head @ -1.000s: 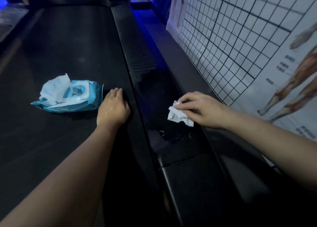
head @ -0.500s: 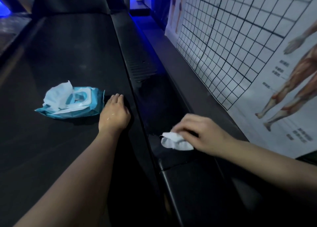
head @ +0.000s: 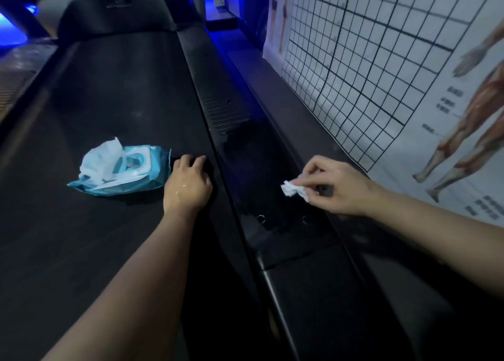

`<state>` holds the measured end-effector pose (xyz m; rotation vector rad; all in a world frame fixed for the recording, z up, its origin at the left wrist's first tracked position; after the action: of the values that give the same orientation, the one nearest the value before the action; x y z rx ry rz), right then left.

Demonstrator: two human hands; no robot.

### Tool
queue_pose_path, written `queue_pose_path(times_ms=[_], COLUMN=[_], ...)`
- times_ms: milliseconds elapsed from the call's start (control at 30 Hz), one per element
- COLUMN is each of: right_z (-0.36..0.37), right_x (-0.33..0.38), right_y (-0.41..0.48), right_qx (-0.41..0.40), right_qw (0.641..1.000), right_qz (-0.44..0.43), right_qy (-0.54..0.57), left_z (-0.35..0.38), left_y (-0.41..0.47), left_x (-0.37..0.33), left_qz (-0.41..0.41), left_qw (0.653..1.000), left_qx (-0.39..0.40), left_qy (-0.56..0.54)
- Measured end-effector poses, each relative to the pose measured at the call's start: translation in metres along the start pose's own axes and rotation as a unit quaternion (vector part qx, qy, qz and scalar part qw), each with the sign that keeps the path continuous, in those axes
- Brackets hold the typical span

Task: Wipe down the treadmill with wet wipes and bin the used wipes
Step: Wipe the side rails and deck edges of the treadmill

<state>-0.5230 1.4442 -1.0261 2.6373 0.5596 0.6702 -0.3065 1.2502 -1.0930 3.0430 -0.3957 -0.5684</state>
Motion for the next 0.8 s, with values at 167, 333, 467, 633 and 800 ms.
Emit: queue_pose_path(times_ms=[167,333,467,633,800], right_z=[0.01,0.042,0.069,0.034,0.029], right_x=[0.036,0.071,0.079,0.034,0.015], right_y=[0.0,0.011,0.02,0.039,0.042], right_qx=[0.138,0.168,0.175,0.004,0.042], right_qw=[0.989,0.982,0.979,0.946,0.992], right_qz=[-0.001,-0.01,0.03,0.189,0.111], right_qy=[0.056,0.09,0.104,0.264,0.044], left_z=[0.001,0.002,0.003,0.003,0.003], left_y=[0.0,0.0,0.002,0.002,0.003], left_x=[-0.001,0.0,0.002,0.001,0.001], left_qz=[-0.003,-0.002,-0.002,0.001,0.003], left_qw=[1.0,1.0,1.0,1.0,1.0], left_qx=[0.002,0.0,-0.004,-0.008,-0.007], left_qy=[0.007,0.01,0.009,0.009,0.009])
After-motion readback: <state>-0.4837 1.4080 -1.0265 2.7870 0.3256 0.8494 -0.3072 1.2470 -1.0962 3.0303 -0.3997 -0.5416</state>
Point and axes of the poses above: each hand's wrist, its own y-axis towards the middle knuckle, its own z-axis out of the palm, x = y × z, the point moved 9 cm from there along y, towards the middle knuckle, and after that the axes turned 11 degrees about -z, right-handed, at the moved point
